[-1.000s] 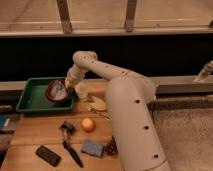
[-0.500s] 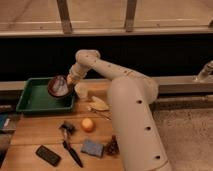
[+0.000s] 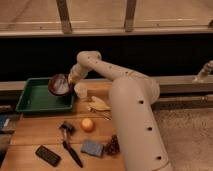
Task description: Stack bowls into tray
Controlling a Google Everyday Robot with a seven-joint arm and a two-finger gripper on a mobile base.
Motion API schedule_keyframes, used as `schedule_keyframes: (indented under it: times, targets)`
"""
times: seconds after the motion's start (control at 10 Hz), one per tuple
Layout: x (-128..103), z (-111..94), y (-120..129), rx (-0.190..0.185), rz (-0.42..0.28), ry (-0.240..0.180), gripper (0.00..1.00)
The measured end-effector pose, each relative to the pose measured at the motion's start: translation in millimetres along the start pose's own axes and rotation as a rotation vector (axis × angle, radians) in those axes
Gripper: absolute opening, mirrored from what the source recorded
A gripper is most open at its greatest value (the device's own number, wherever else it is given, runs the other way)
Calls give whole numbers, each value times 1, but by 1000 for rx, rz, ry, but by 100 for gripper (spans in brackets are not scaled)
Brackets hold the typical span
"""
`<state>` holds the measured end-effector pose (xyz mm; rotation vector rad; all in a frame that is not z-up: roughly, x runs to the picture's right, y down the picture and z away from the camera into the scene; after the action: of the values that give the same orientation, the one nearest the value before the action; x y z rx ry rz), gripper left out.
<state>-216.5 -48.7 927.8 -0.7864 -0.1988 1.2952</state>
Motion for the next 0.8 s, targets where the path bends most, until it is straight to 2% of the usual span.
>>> schedule_keyframes:
  times: [0.2, 0.5, 0.7, 0.8]
  targets:
    - [-5, 7, 2, -3, 6, 13, 22]
    - [-4, 19, 10, 23, -34, 93, 55]
    - [2, 22, 9, 37, -45, 128, 75]
    - [4, 22, 7, 40, -46, 138, 79]
